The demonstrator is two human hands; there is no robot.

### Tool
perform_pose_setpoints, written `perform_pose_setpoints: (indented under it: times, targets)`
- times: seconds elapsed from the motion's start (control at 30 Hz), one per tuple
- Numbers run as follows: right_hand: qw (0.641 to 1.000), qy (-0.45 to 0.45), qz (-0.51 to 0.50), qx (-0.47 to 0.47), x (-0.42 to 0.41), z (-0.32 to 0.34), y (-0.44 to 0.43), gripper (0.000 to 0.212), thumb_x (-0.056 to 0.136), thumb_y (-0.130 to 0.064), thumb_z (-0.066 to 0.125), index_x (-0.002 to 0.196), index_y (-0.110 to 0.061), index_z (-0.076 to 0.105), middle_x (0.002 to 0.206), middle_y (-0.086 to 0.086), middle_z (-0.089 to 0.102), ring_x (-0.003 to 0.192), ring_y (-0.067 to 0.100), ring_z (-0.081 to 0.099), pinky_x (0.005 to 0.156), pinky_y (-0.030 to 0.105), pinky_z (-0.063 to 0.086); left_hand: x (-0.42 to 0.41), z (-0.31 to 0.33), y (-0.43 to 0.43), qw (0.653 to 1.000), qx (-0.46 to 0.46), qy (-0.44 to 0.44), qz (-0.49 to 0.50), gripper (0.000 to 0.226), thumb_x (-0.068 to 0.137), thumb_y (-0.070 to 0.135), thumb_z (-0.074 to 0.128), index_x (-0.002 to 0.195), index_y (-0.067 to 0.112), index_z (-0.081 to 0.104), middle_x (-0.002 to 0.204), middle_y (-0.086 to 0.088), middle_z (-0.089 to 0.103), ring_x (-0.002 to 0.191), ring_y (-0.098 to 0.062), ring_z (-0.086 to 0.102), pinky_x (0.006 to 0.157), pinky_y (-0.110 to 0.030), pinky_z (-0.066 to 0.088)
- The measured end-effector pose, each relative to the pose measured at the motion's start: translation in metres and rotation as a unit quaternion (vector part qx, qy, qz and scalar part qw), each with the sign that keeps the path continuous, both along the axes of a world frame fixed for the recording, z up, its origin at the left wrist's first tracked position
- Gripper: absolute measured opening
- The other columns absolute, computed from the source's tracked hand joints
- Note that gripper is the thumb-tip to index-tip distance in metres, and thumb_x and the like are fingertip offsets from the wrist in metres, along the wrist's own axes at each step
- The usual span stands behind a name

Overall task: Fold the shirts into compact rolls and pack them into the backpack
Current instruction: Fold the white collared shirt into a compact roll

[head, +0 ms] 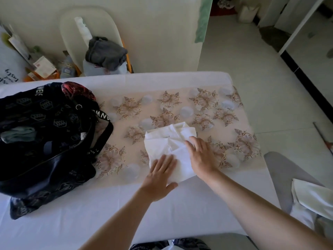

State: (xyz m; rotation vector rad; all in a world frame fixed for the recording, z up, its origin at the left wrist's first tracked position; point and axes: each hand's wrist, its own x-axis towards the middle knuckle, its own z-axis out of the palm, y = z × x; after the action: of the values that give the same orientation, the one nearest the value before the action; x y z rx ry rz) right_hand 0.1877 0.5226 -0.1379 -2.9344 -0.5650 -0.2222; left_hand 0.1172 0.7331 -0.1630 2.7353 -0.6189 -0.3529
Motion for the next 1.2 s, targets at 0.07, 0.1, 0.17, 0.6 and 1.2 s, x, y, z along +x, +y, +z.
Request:
perform_pose_setpoints:
  times: [0.07, 0.1, 0.17, 0.6, 1.2]
  targets:
    - [0.990, -0.034, 0.139, -0.011, -0.014, -0.010, -0.003, 0.048, 0.090, -0.017, 0.050, 0.137, -0.011, 0.056, 0.145, 0.014, 0.048, 0.129, 0.033, 0.049, 0.101, 0.046, 0.045, 0.006, 0.002, 0.004, 1.000, -0.028, 0.004, -0.003, 0.096, 0.084, 0.059, 0.055, 0.158, 0.025, 0.003, 0.164, 0.010, -0.007, 0.149, -0.011, -0.018, 0.121, -0.035, -0.008]
    - [0.985, -0.003, 0.173, -0.016, -0.021, -0.014, -0.005, 0.053, 0.092, -0.026, 0.048, 0.143, -0.010, 0.051, 0.152, 0.015, 0.042, 0.138, 0.033, 0.041, 0.110, 0.046, 0.038, 0.008, 0.002, 0.007, 0.999, -0.037, 0.002, -0.003, 0.100, 0.081, 0.060, 0.058, 0.157, 0.025, 0.004, 0.164, 0.011, -0.005, 0.149, -0.009, -0.016, 0.122, -0.034, -0.006]
    - [0.984, 0.081, 0.155, -0.032, -0.027, -0.018, -0.012, 0.074, 0.089, -0.049, 0.050, 0.149, -0.007, 0.041, 0.160, 0.015, 0.030, 0.147, 0.030, 0.028, 0.116, 0.046, 0.031, 0.010, -0.004, 0.013, 0.999, -0.053, -0.011, -0.002, 0.103, 0.076, 0.063, 0.063, 0.157, 0.021, 0.016, 0.165, 0.006, 0.003, 0.151, -0.011, -0.006, 0.123, -0.034, 0.001]
    - [0.958, 0.282, 0.043, 0.022, -0.010, 0.019, -0.017, 0.066, 0.074, -0.030, 0.061, 0.139, -0.021, 0.054, 0.150, -0.005, 0.047, 0.131, 0.017, 0.051, 0.103, 0.029, 0.045, 0.008, 0.004, 0.032, 0.991, -0.117, 0.031, 0.057, 0.103, 0.067, 0.052, 0.074, 0.152, 0.019, 0.026, 0.157, 0.000, 0.026, 0.148, -0.019, 0.019, 0.116, -0.036, 0.027]
    - [0.991, 0.025, -0.105, 0.080, 0.047, 0.025, 0.019, 0.037, 0.094, -0.024, 0.052, 0.129, -0.013, 0.058, 0.134, 0.010, 0.054, 0.122, 0.031, 0.053, 0.095, 0.047, 0.047, 0.095, 0.030, -0.005, 0.994, -0.012, -0.105, 0.005, 0.050, 0.100, 0.037, 0.036, 0.146, 0.023, 0.044, 0.157, -0.006, 0.034, 0.148, -0.027, 0.026, 0.118, -0.048, 0.027]
